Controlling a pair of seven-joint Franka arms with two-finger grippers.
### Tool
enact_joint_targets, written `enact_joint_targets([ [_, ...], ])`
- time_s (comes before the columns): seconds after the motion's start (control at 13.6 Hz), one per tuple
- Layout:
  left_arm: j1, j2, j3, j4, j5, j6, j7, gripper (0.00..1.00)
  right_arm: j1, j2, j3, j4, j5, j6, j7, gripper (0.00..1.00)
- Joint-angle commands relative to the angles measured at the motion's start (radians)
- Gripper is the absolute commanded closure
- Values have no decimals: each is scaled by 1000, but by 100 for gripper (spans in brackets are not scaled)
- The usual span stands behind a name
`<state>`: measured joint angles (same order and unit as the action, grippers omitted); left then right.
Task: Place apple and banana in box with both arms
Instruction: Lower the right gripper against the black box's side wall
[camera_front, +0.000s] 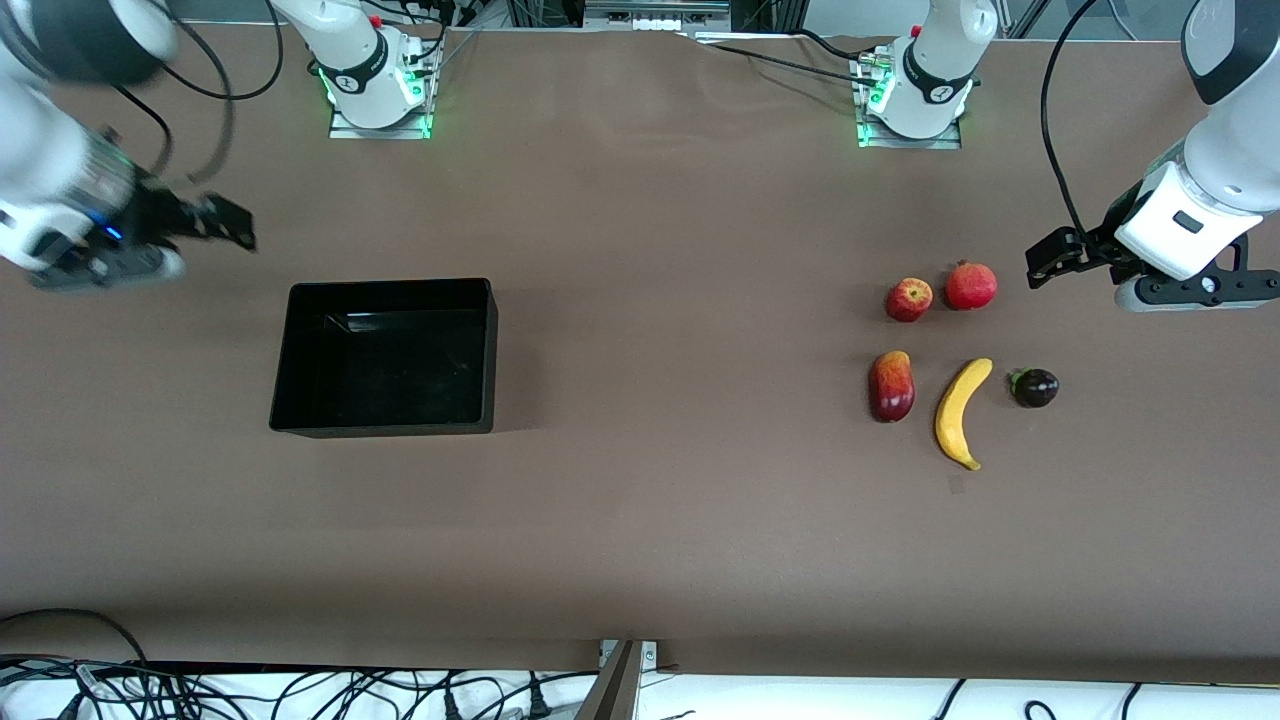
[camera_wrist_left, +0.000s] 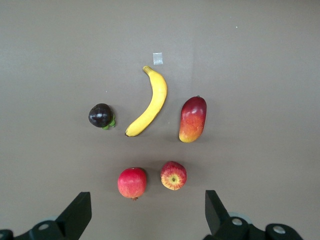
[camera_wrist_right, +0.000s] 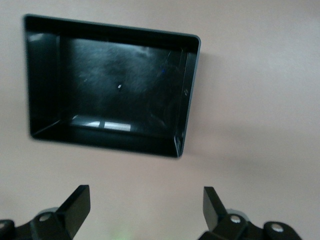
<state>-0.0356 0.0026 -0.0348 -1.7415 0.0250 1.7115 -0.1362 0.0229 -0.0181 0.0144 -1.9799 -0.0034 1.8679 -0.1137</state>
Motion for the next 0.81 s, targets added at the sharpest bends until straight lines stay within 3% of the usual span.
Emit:
enact_joint_targets([
  [0.0, -3, 2, 0, 25, -13, -26, 4, 0, -15, 41, -28, -247, -15, 327, 3, 0],
  [0.15, -3, 2, 0, 23, -13, -26, 6, 0, -18, 136, -53, -299, -12, 495, 0, 0],
  [0.44, -3, 2, 0, 25, -13, -26, 4, 0, -24, 317, -93, -301, -7, 672, -66, 0],
  [0.51, -3, 2, 0, 25, -13, -26, 4, 0, -35, 334, -97, -301, -7, 688, -84, 7],
  [0.59, -3, 2, 0, 25, -13, -26, 3, 0, -40, 340, -97, -301, -6, 688, -89, 27],
  [0.73, -3, 2, -2, 25, -13, -26, -2, 0, -38, 336, -97, -292, -7, 674, -104, 87],
])
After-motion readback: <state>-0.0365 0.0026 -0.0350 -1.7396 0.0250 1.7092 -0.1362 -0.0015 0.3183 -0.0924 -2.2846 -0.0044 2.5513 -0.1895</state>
